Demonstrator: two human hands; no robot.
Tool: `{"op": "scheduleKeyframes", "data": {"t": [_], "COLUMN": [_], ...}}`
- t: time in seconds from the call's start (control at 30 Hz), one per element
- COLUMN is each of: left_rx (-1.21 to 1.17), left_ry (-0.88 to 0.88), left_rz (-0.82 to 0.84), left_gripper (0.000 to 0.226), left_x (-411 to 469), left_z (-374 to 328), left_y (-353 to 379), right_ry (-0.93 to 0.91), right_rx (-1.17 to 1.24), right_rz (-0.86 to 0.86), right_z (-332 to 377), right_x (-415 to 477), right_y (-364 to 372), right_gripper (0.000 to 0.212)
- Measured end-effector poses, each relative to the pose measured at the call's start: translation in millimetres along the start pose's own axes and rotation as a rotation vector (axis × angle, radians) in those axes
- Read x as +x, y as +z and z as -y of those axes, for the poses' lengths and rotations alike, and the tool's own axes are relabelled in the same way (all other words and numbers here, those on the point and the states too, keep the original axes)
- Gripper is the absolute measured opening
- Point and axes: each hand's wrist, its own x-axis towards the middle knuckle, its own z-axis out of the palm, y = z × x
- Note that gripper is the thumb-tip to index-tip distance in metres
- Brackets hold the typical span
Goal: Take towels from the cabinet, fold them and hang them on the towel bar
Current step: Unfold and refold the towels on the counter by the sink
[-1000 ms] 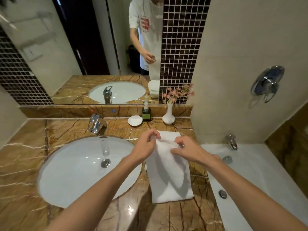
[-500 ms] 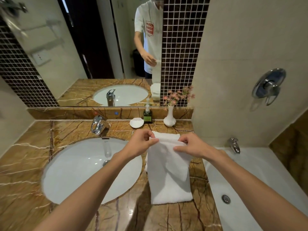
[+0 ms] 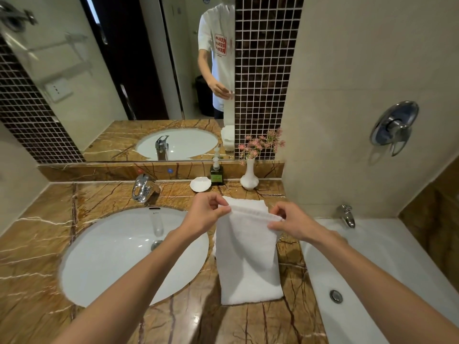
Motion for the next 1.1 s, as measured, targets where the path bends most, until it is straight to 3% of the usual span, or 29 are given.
{"op": "scheduleKeyframes", "data": {"t": [0.07,0.13,0.2,0.47,0.6,0.73,0.9,1.1], "left_rx": [0.011,0.013,0.020,0.072,0.073,0.030,-0.042,-0.039], "left_ry": [0.004,-0.005,-0.009,-0.118,-0.143,-0.109,-0.051,0.004], "left_rz": [-0.011,-0.015,-0.015,0.028,0.096,0.093,-0.029,0.005], "left_gripper": [0.011,0.017,0.025,0.036,0.031,0.005,0.015,0.016], "left_x": [0.3,1.9,2.4,0.9,-2.4,-7.7,-9.9,-6.5], "left_z": [1.6,3.9,6.4,26.1,30.6,27.1,14.4,9.6], "left_y": [0.9,0.8,0.1,-1.0,-2.3,-5.2,-6.3,-9.6], "right_ry": [-0.001,-0.016,-0.038,-0.079,-0.083,-0.100,-0.147,-0.118], "right_rx": [-0.004,-0.026,-0.015,0.170,0.198,0.176,0.227,0.326], "right_rz": [-0.031,-0.048,-0.067,-0.105,-0.125,-0.138,-0.163,-0.291], "right_z": [2.6,4.4,5.9,17.8,25.2,24.9,20.4,17.0], "right_x": [0.8,2.7,3.4,1.4,2.1,1.9,-1.6,-1.8], "right_y": [-0.9,-2.9,-4.0,-4.8,-6.4,-3.6,4.5,6.9], "right_gripper": [0.025,0.010,0.012,0.008,0.014,0.021,0.021,0.005]}}
